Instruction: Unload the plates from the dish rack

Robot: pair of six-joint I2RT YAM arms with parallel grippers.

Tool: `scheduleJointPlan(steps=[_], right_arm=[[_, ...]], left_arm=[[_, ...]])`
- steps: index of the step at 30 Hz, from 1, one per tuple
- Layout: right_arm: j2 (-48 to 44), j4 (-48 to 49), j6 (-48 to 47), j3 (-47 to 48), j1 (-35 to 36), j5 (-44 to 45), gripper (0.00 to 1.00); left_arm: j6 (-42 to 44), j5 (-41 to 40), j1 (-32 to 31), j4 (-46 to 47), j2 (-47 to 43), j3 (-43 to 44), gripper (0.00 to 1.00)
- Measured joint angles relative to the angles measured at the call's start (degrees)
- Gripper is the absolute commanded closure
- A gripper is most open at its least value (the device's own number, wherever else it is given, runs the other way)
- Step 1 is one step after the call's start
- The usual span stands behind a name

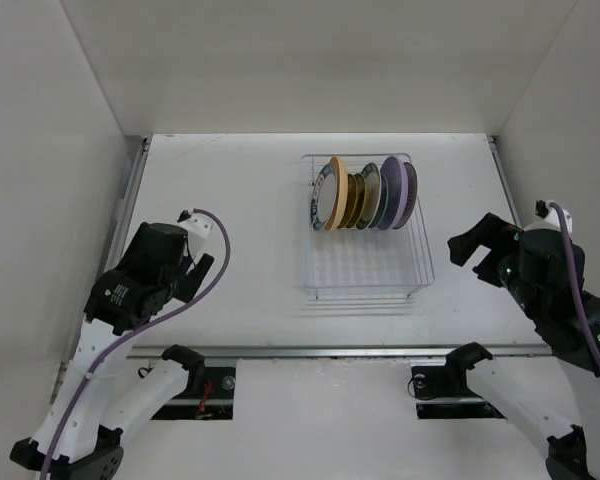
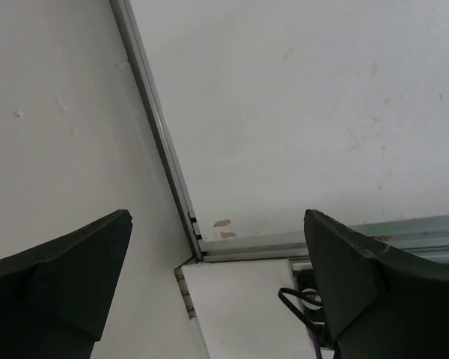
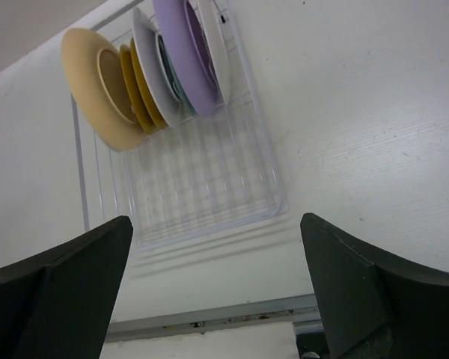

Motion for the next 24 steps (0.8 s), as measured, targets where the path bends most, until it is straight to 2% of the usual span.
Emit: scheduleJointPlan(steps=[4, 9, 15, 19, 23, 24], right_arm=[[3.6, -0.2, -2.8, 1.3, 0.0, -2.0, 0.0], [12.1, 0.4, -5.7, 7.0, 0.0, 0.1, 0.0], [31.3, 2.1, -9.2, 19.5, -0.1, 3.4, 0.0], [44.4, 3.0, -12.0, 28.3, -1.7, 2.4, 0.0], [52.2, 4.3, -13.0, 34.0, -5.5, 2.0, 0.0], [53.1, 4.6, -13.1, 34.2, -6.1, 2.2, 0.06]], left_arm=[[-1.8, 1.2, 0.0, 0.7, 2.9, 3.7, 0.0], [-2.1, 2.8, 0.0, 4.5, 8.2, 7.7, 0.0], [-1.5, 4.2, 0.0, 4.7, 16.3, 15.4, 0.0], [-1.2, 4.1, 0.0, 5.8, 17.2, 16.8, 0.0], [-1.0, 3.7, 0.0, 5.9, 17.2, 17.1, 0.0], [-0.9, 3.4, 0.0, 6.1, 17.0, 17.0, 0.0]])
